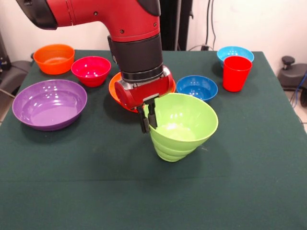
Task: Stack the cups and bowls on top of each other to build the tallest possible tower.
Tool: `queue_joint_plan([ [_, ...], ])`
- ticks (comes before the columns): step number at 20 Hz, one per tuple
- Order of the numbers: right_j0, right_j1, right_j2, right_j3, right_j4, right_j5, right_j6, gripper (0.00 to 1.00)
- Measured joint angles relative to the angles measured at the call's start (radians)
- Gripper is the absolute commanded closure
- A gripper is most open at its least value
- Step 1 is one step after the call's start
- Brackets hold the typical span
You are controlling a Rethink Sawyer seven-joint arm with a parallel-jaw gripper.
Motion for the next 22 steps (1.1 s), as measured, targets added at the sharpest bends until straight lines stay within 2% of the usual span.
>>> queue_joint_plan([
  [22,0.018,0.0,-0.021,-0.042,-0.011,0.008,-0.02,1.0],
])
